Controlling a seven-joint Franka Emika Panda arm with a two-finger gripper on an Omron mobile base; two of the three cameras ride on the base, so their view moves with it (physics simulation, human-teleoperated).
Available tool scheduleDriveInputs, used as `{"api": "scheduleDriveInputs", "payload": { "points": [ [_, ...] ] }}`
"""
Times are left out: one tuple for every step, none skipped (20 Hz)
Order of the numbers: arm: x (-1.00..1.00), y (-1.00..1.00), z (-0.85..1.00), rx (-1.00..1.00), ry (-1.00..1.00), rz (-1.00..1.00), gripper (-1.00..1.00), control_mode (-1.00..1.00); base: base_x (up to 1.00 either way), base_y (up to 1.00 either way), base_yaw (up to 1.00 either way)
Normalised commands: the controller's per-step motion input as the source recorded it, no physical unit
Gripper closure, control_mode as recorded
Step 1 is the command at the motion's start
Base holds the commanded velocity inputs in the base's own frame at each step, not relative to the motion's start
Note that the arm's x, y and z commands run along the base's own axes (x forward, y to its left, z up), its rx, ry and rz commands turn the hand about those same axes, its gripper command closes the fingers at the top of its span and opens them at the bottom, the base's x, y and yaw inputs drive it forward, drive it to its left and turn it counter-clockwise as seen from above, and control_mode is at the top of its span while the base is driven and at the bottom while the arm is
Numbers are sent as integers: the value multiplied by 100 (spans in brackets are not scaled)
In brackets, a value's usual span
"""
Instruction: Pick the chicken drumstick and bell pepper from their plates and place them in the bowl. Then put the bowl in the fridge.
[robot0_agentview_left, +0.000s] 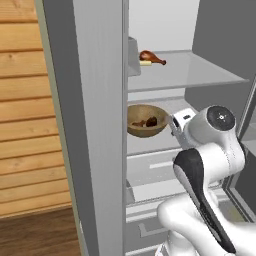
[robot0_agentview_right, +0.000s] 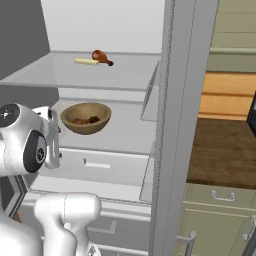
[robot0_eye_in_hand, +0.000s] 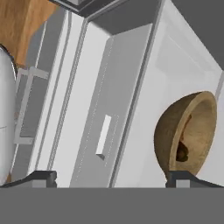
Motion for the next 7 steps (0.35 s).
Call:
{"api": "scheduleDriveInputs", "payload": {
  "points": [
    [-100, -7, 6, 9, 0, -5, -100, -100, 0, 0, 0],
    [-100, -9, 0, 1, 0, -4, -100, -100, 0, 0, 0],
    [-100, -14, 0, 0, 0, -3, -100, -100, 0, 0, 0],
    [-100, -10, 4, 0, 0, -3, -100, -100, 0, 0, 0],
    [-100, -5, 7, 2, 0, -4, -100, -100, 0, 0, 0],
    [-100, -6, 4, 3, 0, -4, -100, -100, 0, 0, 0],
    [-100, -7, 0, 1, 0, -4, -100, -100, 0, 0, 0]
  ]
}}
